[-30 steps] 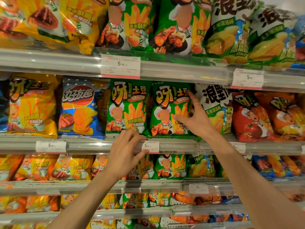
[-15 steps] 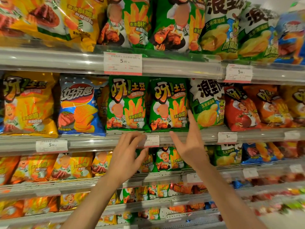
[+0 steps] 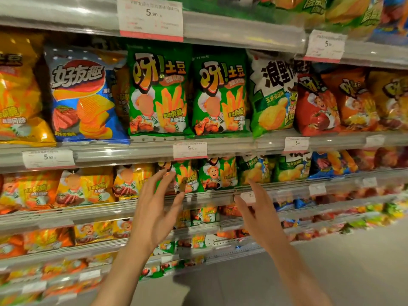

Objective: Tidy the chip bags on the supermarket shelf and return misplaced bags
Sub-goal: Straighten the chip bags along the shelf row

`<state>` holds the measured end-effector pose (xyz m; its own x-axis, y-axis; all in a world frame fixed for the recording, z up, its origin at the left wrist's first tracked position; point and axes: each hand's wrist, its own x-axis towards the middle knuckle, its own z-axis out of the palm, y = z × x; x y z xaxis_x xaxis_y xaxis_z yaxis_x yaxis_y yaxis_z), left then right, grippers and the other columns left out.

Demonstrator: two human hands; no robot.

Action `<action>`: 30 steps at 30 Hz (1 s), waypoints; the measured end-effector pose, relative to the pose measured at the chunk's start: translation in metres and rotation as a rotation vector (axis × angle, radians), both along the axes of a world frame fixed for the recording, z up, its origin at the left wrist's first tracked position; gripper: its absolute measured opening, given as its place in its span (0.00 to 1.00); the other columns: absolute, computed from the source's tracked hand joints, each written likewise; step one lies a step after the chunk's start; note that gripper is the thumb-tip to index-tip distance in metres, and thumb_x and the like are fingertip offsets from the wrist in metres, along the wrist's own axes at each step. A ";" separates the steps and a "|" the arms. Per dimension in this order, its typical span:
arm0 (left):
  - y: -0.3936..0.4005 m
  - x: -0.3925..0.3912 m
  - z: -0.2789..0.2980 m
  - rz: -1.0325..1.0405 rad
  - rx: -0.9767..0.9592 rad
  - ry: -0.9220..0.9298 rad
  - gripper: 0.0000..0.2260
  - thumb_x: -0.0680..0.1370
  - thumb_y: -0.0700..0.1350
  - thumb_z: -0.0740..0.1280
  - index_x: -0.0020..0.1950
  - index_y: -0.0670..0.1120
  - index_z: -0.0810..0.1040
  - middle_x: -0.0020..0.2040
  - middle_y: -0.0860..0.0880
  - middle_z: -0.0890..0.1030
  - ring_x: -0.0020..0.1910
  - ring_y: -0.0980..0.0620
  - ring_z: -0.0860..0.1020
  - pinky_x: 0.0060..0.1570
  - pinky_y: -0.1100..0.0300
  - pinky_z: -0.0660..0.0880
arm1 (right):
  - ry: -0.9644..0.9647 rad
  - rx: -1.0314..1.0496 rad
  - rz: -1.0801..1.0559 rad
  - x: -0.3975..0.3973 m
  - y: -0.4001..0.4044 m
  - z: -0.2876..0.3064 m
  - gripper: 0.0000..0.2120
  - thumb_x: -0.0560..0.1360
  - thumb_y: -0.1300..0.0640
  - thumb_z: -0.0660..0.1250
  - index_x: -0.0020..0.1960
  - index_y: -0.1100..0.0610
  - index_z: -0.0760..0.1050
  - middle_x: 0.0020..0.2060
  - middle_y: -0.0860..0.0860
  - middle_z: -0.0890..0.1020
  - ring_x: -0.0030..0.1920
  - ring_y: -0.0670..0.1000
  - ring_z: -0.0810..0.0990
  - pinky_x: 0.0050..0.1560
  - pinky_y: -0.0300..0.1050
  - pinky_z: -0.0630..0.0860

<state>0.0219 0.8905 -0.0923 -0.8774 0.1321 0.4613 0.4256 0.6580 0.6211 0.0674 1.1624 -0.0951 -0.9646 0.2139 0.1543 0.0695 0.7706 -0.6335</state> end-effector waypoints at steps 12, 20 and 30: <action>0.143 0.021 -0.010 0.196 0.093 -0.045 0.21 0.80 0.58 0.64 0.70 0.51 0.73 0.66 0.58 0.71 0.64 0.53 0.73 0.61 0.51 0.75 | -0.015 -0.146 -0.007 -0.004 0.162 -0.026 0.32 0.79 0.37 0.59 0.79 0.48 0.61 0.72 0.49 0.71 0.61 0.47 0.77 0.59 0.46 0.75; 0.273 0.015 0.015 0.194 0.012 -0.031 0.20 0.80 0.56 0.63 0.70 0.50 0.73 0.64 0.52 0.73 0.61 0.48 0.75 0.57 0.49 0.76 | 0.032 -0.241 -0.014 -0.025 0.294 -0.006 0.25 0.80 0.42 0.64 0.75 0.41 0.65 0.69 0.50 0.74 0.65 0.55 0.76 0.63 0.58 0.77; 0.324 -0.045 0.061 0.146 -0.240 0.300 0.16 0.77 0.47 0.73 0.63 0.47 0.78 0.56 0.45 0.76 0.56 0.47 0.74 0.51 0.58 0.72 | 0.266 0.047 0.088 -0.069 0.320 0.045 0.18 0.80 0.50 0.69 0.68 0.53 0.76 0.54 0.48 0.76 0.50 0.52 0.81 0.50 0.50 0.80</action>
